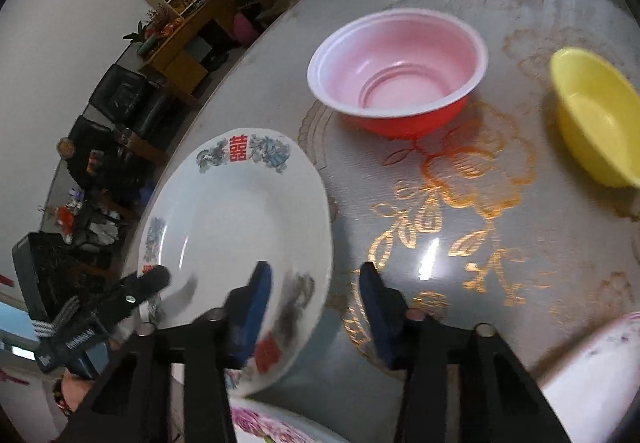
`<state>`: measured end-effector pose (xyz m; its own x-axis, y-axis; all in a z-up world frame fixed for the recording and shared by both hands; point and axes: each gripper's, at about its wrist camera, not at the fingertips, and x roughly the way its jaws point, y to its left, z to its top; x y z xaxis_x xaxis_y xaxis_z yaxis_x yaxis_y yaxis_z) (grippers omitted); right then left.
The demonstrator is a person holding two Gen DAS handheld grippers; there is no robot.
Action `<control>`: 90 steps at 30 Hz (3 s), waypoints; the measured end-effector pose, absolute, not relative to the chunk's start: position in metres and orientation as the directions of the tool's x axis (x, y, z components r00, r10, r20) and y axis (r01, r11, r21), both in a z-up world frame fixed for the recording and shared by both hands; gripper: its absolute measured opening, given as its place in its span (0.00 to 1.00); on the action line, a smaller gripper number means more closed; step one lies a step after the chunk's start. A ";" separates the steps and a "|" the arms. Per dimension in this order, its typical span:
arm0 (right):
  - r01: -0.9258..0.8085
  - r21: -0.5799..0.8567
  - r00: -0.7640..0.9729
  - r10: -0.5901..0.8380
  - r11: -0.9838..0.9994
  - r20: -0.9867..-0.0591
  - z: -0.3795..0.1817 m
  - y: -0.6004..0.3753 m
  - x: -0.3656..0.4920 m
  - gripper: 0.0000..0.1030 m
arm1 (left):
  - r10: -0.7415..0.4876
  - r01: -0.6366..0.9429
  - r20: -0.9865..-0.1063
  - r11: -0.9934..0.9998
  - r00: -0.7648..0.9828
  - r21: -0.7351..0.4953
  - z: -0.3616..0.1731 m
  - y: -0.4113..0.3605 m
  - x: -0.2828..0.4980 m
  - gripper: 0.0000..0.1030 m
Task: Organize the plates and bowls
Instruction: 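Move the right tool to the red-print plate rim and close on it, then carry the red-print plate with the right tool over the pink-rimmed plate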
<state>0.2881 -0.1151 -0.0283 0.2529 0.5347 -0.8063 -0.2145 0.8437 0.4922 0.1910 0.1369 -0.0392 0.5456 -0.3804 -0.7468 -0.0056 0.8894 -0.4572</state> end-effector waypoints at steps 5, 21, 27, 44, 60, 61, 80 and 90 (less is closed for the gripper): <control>-0.216 0.507 0.235 0.548 0.835 -0.803 -0.037 -0.100 0.291 0.30 | -0.402 0.028 -0.741 0.887 0.538 -0.461 -0.041 0.135 0.195 0.43; -0.381 0.328 0.375 0.469 0.864 -0.800 -0.016 -0.057 0.277 0.24 | -0.290 0.084 -0.732 0.949 0.616 -0.305 -0.033 0.136 0.189 0.43; -0.393 0.357 0.364 0.499 0.848 -0.786 -0.017 -0.051 0.277 0.24 | -0.310 0.128 -0.734 0.947 0.604 -0.294 -0.038 0.128 0.188 0.44; -0.422 0.305 0.430 0.485 0.854 -0.762 -0.007 -0.072 0.245 0.25 | -0.294 0.140 -0.696 0.952 0.655 -0.271 -0.027 0.116 0.176 0.44; -0.335 0.284 0.619 0.437 0.899 -0.653 0.035 -0.141 0.178 0.25 | -0.361 0.290 -0.606 0.932 0.709 -0.216 0.024 0.048 0.143 0.45; -0.326 0.278 0.633 0.427 0.904 -0.646 0.038 -0.147 0.172 0.25 | -0.374 0.305 -0.601 0.927 0.706 -0.219 0.026 0.041 0.141 0.45; -0.084 0.310 0.753 0.264 0.947 -0.603 0.040 -0.260 0.069 0.25 | -0.497 0.485 -0.607 0.851 0.620 -0.202 0.033 -0.080 0.097 0.45; 0.031 0.362 0.754 0.217 0.932 -0.620 0.011 -0.307 0.045 0.25 | -0.506 0.535 -0.669 0.824 0.545 -0.187 0.013 -0.133 0.093 0.45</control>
